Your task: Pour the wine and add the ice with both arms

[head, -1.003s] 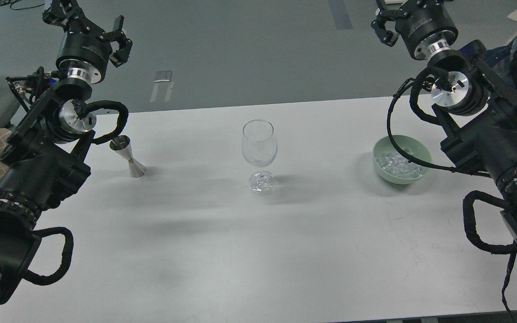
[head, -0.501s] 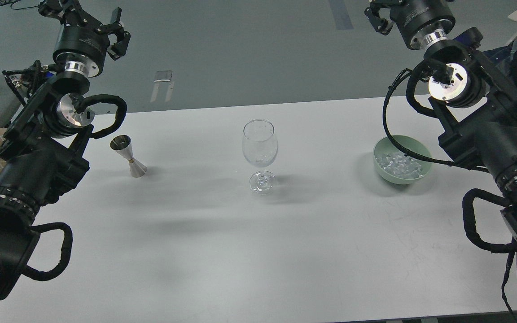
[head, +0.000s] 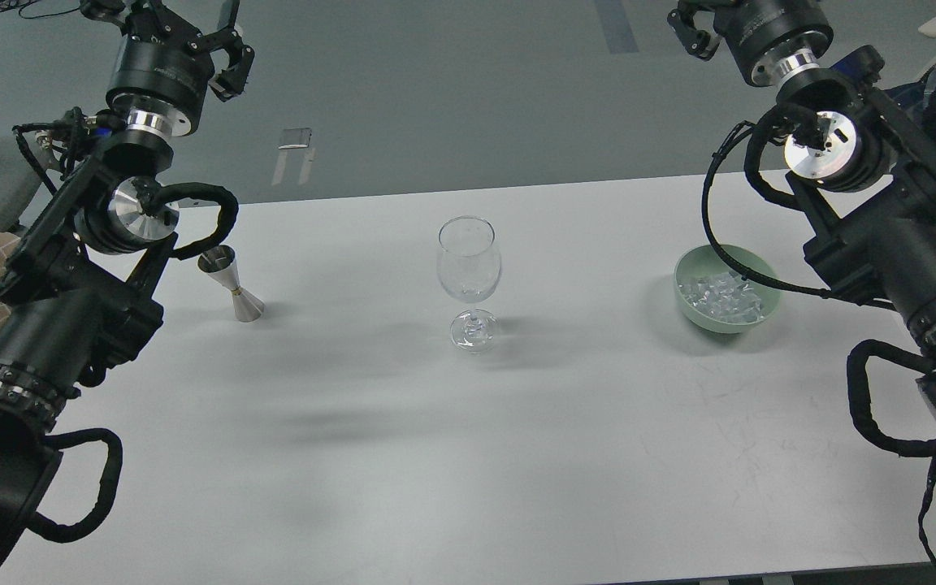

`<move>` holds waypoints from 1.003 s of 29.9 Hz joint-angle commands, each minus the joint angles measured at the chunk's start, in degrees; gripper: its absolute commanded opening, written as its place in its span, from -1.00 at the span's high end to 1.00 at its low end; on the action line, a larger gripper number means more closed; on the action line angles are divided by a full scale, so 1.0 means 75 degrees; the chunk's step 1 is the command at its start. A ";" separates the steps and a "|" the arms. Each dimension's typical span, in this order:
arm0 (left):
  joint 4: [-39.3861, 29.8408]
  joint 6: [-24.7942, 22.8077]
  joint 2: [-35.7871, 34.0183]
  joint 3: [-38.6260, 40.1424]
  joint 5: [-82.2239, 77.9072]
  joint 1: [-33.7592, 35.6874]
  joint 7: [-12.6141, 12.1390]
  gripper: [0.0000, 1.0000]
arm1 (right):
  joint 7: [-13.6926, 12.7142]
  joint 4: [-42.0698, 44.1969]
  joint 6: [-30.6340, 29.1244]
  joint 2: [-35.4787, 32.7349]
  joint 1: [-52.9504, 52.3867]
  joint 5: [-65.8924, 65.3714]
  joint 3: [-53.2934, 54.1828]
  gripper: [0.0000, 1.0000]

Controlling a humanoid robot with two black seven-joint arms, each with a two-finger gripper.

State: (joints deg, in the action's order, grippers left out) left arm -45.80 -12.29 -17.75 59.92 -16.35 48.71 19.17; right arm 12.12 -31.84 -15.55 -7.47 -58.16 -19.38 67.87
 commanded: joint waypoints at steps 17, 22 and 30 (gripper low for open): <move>-0.1405 0.0080 -0.0563 0.0952 0.2109 -0.2369 -0.0096 -0.96 | -0.0011 0.0027 -0.0047 -0.0351 0.0102 -0.0005 -0.0085 -1.00; -0.1827 0.0045 -0.0505 0.0987 0.2449 -0.2662 0.0267 -0.96 | -0.0011 0.0015 -0.0059 -0.0375 0.0196 -0.0005 -0.0085 -1.00; -0.2237 0.0383 -0.0411 0.1080 0.2531 -0.2815 0.0256 -0.95 | 0.0001 -0.0032 -0.0059 -0.0375 0.0325 -0.0005 -0.0073 -1.00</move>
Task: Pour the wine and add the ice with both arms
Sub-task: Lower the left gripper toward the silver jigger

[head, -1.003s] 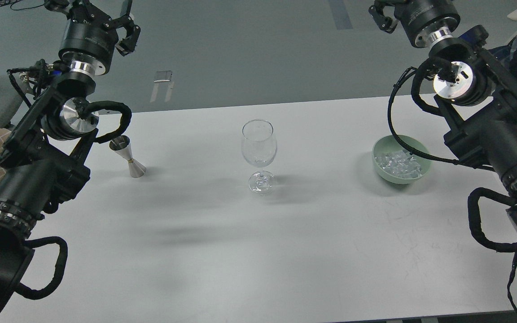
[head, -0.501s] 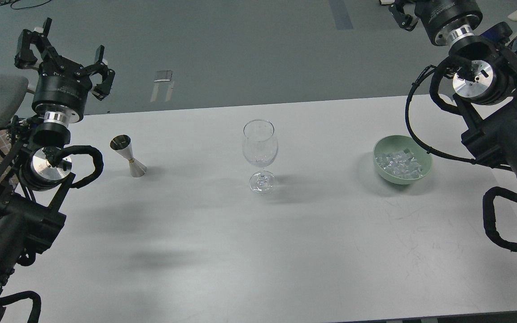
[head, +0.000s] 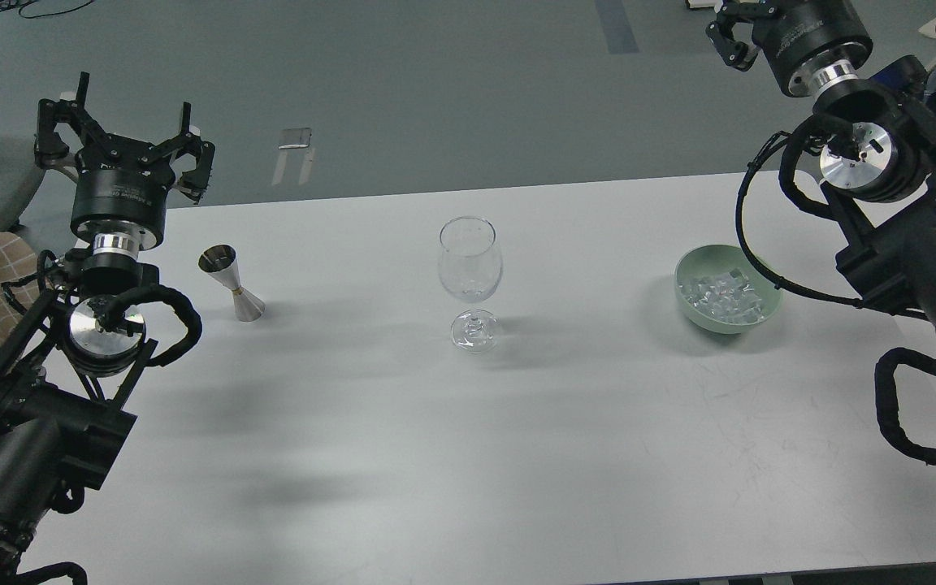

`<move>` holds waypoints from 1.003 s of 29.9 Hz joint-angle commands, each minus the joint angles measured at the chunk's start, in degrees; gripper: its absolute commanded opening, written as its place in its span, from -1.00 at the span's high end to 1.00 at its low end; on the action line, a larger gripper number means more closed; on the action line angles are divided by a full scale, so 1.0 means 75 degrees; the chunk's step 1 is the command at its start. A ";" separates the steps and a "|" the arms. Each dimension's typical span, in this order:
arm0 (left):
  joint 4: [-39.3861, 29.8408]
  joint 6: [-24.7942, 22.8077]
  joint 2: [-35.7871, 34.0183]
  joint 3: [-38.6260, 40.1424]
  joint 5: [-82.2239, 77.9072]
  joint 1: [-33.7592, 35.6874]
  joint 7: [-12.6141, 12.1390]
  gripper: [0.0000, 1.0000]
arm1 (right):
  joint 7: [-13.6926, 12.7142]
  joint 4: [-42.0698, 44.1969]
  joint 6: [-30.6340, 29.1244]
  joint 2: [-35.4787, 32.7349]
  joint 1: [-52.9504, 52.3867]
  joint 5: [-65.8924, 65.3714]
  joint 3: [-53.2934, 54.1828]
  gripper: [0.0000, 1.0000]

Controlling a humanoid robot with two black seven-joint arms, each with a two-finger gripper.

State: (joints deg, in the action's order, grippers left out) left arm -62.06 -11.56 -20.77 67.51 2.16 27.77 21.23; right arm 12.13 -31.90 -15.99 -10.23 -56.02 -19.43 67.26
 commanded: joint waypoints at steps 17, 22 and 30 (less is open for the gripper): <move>-0.2834 0.0886 -0.0125 0.1906 0.0848 -0.2680 -0.1542 -0.96 | 0.0000 -0.0048 -0.0024 -0.0124 0.0110 0.0001 -0.0014 -1.00; -0.3583 0.0359 0.0051 0.2435 0.0848 -0.3630 -0.1530 -0.95 | 0.0012 -0.0048 -0.0024 -0.0112 0.0157 0.0001 -0.0014 -1.00; -0.3655 0.0510 0.0543 0.2354 0.0872 -0.4463 -0.1589 -0.90 | 0.0012 -0.0048 -0.0024 -0.0077 0.0192 -0.0011 -0.0026 -1.00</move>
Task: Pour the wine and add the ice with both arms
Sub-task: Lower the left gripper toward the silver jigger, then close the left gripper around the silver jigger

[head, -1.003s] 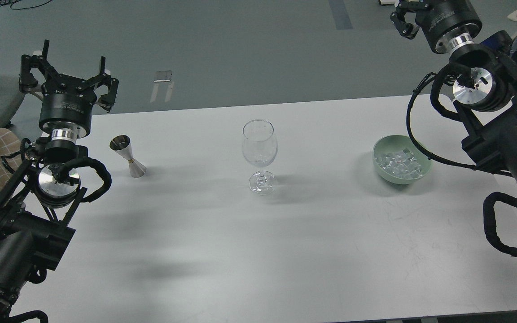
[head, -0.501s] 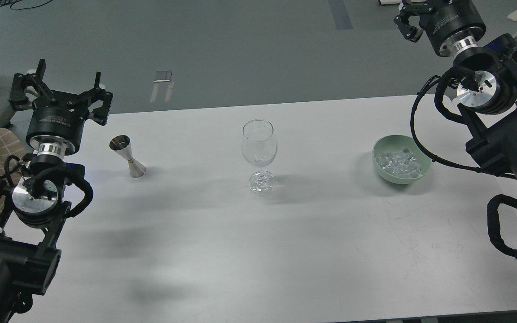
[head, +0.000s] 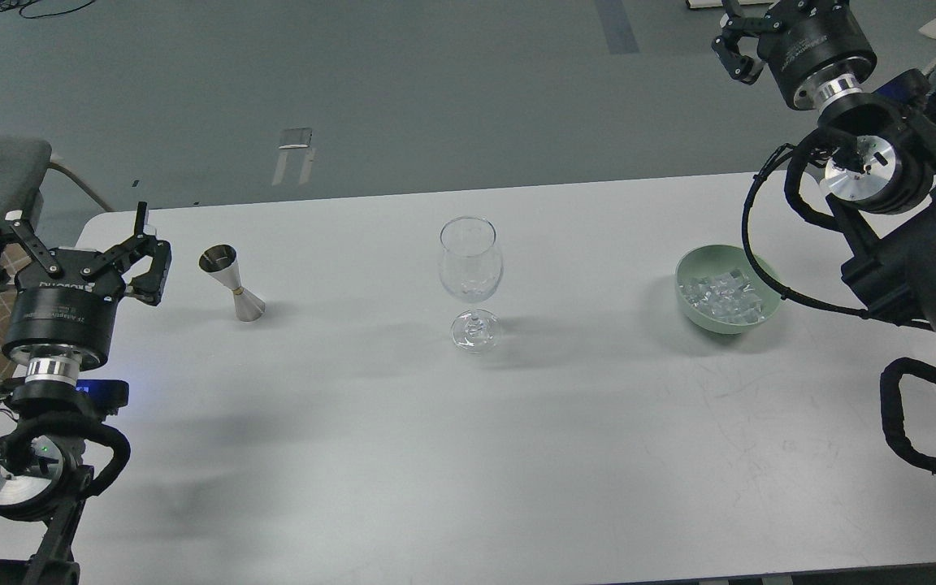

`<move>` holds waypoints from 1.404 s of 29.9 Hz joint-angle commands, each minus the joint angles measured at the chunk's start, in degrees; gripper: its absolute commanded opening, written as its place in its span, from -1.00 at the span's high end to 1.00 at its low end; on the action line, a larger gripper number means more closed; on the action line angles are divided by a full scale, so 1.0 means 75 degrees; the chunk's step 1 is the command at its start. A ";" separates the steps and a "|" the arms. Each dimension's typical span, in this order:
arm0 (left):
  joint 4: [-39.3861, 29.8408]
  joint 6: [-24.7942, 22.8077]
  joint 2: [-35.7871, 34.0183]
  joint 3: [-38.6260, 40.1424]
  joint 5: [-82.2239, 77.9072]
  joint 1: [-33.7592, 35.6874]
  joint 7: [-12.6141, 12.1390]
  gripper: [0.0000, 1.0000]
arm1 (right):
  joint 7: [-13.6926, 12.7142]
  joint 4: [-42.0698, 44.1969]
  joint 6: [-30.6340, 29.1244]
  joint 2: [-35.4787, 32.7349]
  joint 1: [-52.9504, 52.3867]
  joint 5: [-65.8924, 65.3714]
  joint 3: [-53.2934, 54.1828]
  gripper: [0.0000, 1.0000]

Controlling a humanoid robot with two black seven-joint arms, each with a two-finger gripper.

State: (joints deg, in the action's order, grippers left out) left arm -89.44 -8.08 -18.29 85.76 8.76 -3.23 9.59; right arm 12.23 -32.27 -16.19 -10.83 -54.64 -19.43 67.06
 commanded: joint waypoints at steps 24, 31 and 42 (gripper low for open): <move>0.0416 0.1710 0.1301 -0.0349 -0.0395 -0.0308 -0.1372 -0.08 | -0.0001 -0.0022 0.0002 0.0026 0.0406 -0.0011 0.0011 -1.00; 0.0933 0.2657 0.1313 -0.0361 -0.0406 0.0442 -0.1349 -0.04 | -0.0001 -0.0010 0.0013 0.0015 0.0406 -0.0023 -0.0001 -1.00; 0.1835 0.2952 0.1290 -0.0255 -0.0395 0.1029 -0.1372 -0.07 | 0.0010 0.0025 0.0119 -0.0009 0.0371 -0.0034 0.0035 -1.00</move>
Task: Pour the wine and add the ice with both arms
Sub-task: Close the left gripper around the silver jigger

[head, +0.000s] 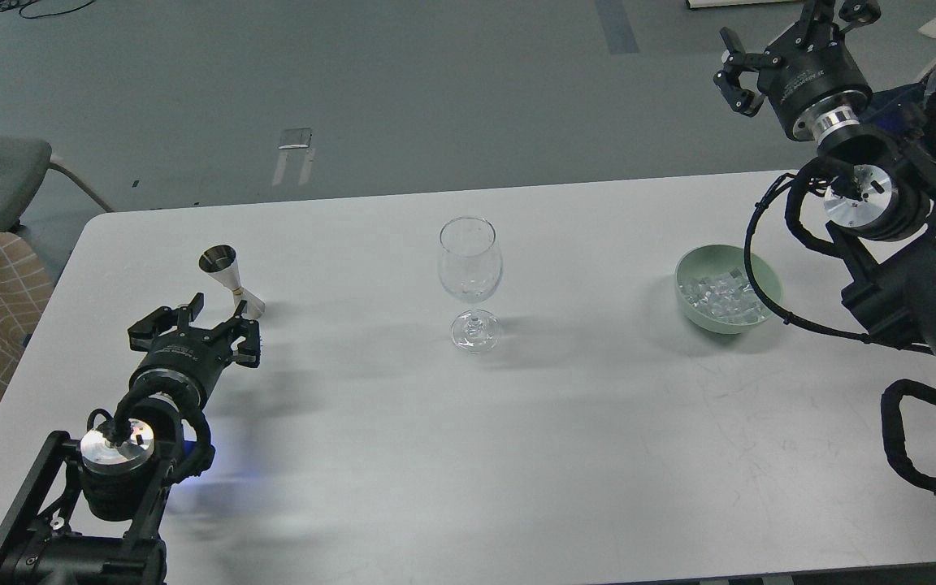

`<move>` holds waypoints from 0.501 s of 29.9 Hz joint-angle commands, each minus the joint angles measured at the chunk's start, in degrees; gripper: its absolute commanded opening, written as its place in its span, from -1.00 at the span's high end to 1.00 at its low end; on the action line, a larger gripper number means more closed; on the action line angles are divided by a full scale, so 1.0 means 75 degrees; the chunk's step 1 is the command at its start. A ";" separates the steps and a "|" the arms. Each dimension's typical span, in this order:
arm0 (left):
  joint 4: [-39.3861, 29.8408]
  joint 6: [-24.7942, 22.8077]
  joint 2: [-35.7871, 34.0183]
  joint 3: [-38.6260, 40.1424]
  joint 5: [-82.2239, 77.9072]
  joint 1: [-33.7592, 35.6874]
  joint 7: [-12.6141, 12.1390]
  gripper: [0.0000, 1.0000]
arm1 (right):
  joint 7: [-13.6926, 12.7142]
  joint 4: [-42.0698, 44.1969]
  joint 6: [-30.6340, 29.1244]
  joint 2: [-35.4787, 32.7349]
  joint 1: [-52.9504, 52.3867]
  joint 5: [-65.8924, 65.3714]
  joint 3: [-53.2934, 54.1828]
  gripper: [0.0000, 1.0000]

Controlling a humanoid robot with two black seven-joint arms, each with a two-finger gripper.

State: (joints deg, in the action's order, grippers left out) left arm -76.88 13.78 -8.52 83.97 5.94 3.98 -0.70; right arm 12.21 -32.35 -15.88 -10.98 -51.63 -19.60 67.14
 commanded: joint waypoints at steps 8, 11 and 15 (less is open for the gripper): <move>0.0558 0.0049 -0.0001 -0.0040 -0.0018 0.0382 0.0023 -0.08 | 0.0013 0.0036 0.0195 0.0000 -0.0065 0.0000 0.0060 -1.00; 0.0886 0.0049 -0.0013 -0.0099 -0.0018 0.0640 -0.0036 -0.08 | 0.0013 0.0036 0.0195 -0.0012 -0.0065 0.0000 0.0060 -1.00; 0.1448 0.0049 -0.0025 -0.0122 -0.0030 0.0956 -0.0176 -0.08 | 0.0013 0.0036 0.0195 -0.0012 -0.0077 0.0000 0.0037 -1.00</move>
State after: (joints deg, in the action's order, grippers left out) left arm -68.96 14.15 -8.64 83.21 5.76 9.60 -1.31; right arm 12.31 -32.08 -14.41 -11.07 -52.16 -19.60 67.56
